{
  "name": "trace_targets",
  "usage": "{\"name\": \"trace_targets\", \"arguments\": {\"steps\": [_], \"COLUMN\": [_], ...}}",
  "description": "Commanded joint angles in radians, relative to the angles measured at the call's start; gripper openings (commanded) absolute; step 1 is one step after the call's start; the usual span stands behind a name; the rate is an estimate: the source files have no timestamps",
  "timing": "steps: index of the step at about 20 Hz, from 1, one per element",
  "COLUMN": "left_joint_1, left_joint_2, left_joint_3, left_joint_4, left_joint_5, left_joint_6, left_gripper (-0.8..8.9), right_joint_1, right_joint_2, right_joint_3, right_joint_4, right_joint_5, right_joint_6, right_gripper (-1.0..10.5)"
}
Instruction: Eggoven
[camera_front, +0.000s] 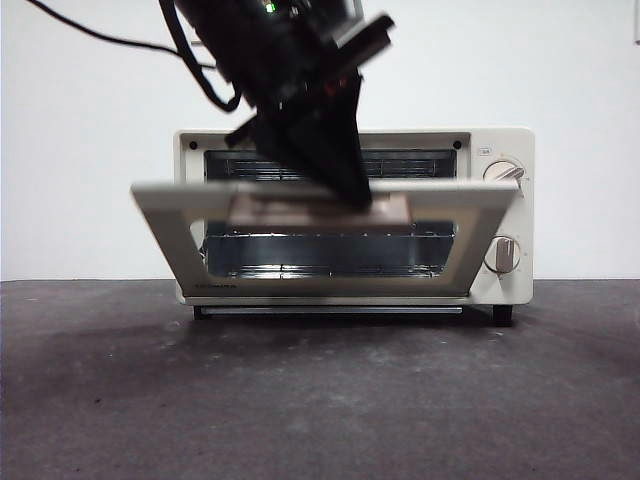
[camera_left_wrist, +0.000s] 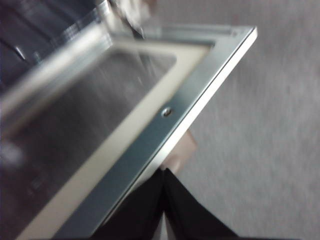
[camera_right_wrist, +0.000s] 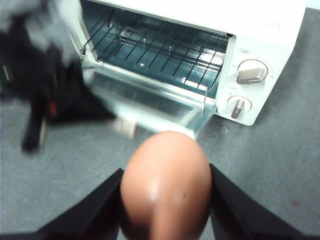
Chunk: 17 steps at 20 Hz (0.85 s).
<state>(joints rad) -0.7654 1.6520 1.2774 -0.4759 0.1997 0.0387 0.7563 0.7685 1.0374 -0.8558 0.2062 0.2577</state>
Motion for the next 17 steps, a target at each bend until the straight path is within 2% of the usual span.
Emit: {"name": "trace_targets", "arguments": {"steps": [1,5,9,13,17], "left_joint_1": [-0.037,-0.082,-0.074,0.006,0.131], "left_joint_2": [0.018,0.011,-0.050,-0.200,-0.387], "left_joint_3": [0.012,0.012,0.012,0.012,-0.015], "left_joint_4": [-0.027,-0.098,-0.098,-0.082,-0.116], "left_joint_5": [-0.016,-0.016,-0.016,-0.016,-0.016], "left_joint_6": [-0.008,-0.029,-0.047,-0.063,-0.066], "left_gripper": [0.07,0.07,0.07,0.07,0.07], "right_joint_1": [0.007,0.007,0.006,-0.008,-0.060], "right_joint_2": [0.006,0.008,0.039,0.138,0.297], "right_joint_3": [0.018,0.018,0.018,0.018,0.018], "right_joint_4": [0.018,0.037,0.064,0.149,0.286], "right_joint_5": [0.005,0.005,0.004,-0.008,-0.103], "right_joint_6": [-0.012,-0.012,-0.010,-0.007,-0.004], "right_gripper": [0.0,0.0,0.0,0.0,0.0]}}
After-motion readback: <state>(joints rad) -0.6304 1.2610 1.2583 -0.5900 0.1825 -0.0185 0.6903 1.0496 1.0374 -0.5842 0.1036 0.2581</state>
